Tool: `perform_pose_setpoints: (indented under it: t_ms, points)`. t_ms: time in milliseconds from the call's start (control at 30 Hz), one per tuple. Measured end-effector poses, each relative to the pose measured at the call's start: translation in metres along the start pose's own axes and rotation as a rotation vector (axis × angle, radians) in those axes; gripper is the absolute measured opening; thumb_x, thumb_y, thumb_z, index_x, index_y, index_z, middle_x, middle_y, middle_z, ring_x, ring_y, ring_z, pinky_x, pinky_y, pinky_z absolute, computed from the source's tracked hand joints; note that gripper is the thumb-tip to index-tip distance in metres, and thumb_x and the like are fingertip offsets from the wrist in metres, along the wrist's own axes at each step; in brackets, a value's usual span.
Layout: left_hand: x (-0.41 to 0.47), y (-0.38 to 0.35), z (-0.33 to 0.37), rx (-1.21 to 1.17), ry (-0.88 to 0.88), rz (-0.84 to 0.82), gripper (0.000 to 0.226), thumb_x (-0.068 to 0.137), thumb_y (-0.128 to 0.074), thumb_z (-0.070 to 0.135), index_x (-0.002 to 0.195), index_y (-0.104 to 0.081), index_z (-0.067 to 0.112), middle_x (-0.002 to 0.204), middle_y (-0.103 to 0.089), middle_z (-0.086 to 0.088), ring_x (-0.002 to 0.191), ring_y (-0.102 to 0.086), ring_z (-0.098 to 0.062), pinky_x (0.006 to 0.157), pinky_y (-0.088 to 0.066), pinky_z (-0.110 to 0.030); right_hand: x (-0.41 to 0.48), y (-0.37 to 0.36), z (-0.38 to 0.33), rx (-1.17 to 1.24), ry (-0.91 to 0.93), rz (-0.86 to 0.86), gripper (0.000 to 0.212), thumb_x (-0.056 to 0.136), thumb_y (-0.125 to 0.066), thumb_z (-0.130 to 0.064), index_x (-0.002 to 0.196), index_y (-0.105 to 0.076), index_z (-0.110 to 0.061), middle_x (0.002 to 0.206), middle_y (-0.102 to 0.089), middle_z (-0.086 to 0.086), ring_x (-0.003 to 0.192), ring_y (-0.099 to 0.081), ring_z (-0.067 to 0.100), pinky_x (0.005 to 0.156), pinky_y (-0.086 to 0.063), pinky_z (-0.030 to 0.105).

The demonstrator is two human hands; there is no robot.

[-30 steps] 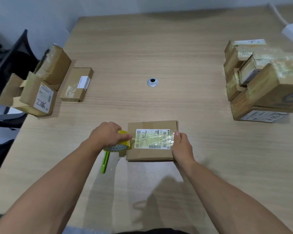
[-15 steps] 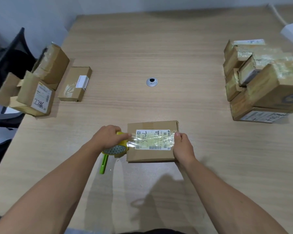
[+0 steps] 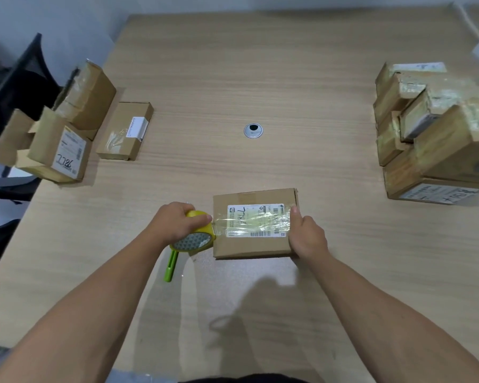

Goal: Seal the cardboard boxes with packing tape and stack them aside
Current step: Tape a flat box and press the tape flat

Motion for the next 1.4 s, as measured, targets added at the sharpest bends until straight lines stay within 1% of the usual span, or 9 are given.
perform_pose_setpoints:
  t_ms: [100, 267, 633, 867, 933, 1033, 1100, 1233, 1400]
  points:
    - [0.008, -0.002, 0.000, 0.164, 0.042, -0.032, 0.058, 0.085, -0.067, 0.059, 0.117, -0.070, 0.010, 0.120, -0.067, -0.013, 0.101, -0.057, -0.029, 0.077, -0.043, -0.032, -0.001, 0.003, 0.006, 0.072, 0.023, 0.011, 0.059, 0.106, -0.024, -0.053, 0.111, -0.056, -0.004, 0.100, -0.051, 0.008, 0.093, -0.045, 0.025, 0.079, -0.032, 0.033]
    - [0.013, -0.002, 0.004, 0.226, 0.055, -0.055, 0.057, 0.084, -0.066, 0.062, 0.112, -0.070, 0.013, 0.114, -0.067, -0.014, 0.090, -0.053, -0.024, 0.074, -0.045, -0.031, -0.007, 0.005, 0.013, 0.174, 0.058, 0.044, 0.054, 0.107, -0.031, -0.047, 0.103, -0.059, 0.000, 0.086, -0.050, 0.002, 0.085, -0.045, 0.022, 0.071, -0.028, 0.032]
    - [0.005, -0.001, 0.001, 0.099, 0.093, -0.113, 0.057, 0.081, -0.071, 0.059, 0.112, -0.071, 0.011, 0.111, -0.067, -0.013, 0.095, -0.061, -0.027, 0.074, -0.045, -0.031, -0.007, 0.006, 0.015, 0.247, 0.065, 0.061, 0.059, 0.107, -0.031, -0.049, 0.104, -0.062, 0.001, 0.098, -0.059, 0.009, 0.090, -0.052, 0.024, 0.075, -0.033, 0.031]
    - [-0.015, -0.003, 0.008, -0.167, 0.031, -0.125, 0.035, 0.082, -0.077, 0.046, 0.077, -0.070, 0.013, 0.080, -0.070, -0.007, 0.078, -0.068, -0.023, 0.068, -0.050, -0.031, -0.007, 0.009, 0.017, 0.362, 0.027, 0.011, 0.057, 0.106, -0.031, -0.052, 0.100, -0.070, -0.011, 0.098, -0.068, 0.003, 0.094, -0.064, 0.021, 0.081, -0.048, 0.033]
    - [-0.021, 0.000, 0.007, -0.230, 0.017, -0.155, 0.038, 0.075, -0.081, 0.050, 0.073, -0.069, 0.014, 0.077, -0.072, -0.006, 0.076, -0.070, -0.023, 0.069, -0.051, -0.033, -0.007, 0.003, 0.018, 0.404, 0.016, -0.044, 0.053, 0.106, -0.031, -0.054, 0.096, -0.071, -0.021, 0.097, -0.072, -0.001, 0.093, -0.067, 0.017, 0.082, -0.052, 0.033]
    - [-0.028, 0.010, 0.006, -0.272, -0.032, -0.156, 0.050, 0.065, -0.073, 0.058, 0.078, -0.070, 0.010, 0.078, -0.073, -0.007, 0.073, -0.070, -0.020, 0.069, -0.051, -0.035, -0.008, -0.010, 0.022, 0.537, -0.057, -0.121, 0.060, 0.094, -0.038, -0.068, 0.098, -0.075, -0.021, 0.096, -0.077, 0.000, 0.094, -0.074, 0.021, 0.090, -0.058, 0.043]
    - [-0.032, 0.018, 0.006, -0.363, -0.066, -0.173, 0.049, 0.066, -0.072, 0.057, 0.078, -0.069, 0.010, 0.074, -0.070, -0.006, 0.069, -0.067, -0.017, 0.067, -0.048, -0.032, -0.010, -0.015, 0.024, 0.612, -0.101, -0.151, 0.059, 0.095, -0.040, -0.067, 0.100, -0.075, -0.021, 0.096, -0.078, 0.001, 0.095, -0.075, 0.023, 0.094, -0.057, 0.047]
    - [-0.038, 0.036, 0.002, -0.629, -0.127, -0.136, 0.050, 0.062, -0.075, 0.058, 0.078, -0.066, 0.012, 0.075, -0.062, -0.008, 0.074, -0.060, -0.020, 0.073, -0.043, -0.033, -0.017, -0.016, 0.019, 0.673, -0.150, -0.178, 0.054, 0.105, -0.036, -0.056, 0.098, -0.073, -0.017, 0.090, -0.079, 0.003, 0.093, -0.074, 0.025, 0.093, -0.056, 0.042]
    - [-0.042, 0.049, 0.012, -0.853, -0.130, -0.089, 0.033, 0.057, -0.075, 0.047, 0.064, -0.068, 0.016, 0.064, -0.059, -0.003, 0.060, -0.058, -0.018, 0.066, -0.047, -0.030, -0.025, -0.021, 0.012, 0.643, -0.195, -0.190, 0.053, 0.105, -0.034, -0.056, 0.096, -0.070, -0.018, 0.093, -0.076, 0.006, 0.091, -0.073, 0.024, 0.089, -0.057, 0.038]
Point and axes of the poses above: each hand's wrist, its own x-axis towards the middle knuckle, its own y-axis out of the back of the hand, z = x × y, the point moved 7 cm from there along x, towards the middle knuckle
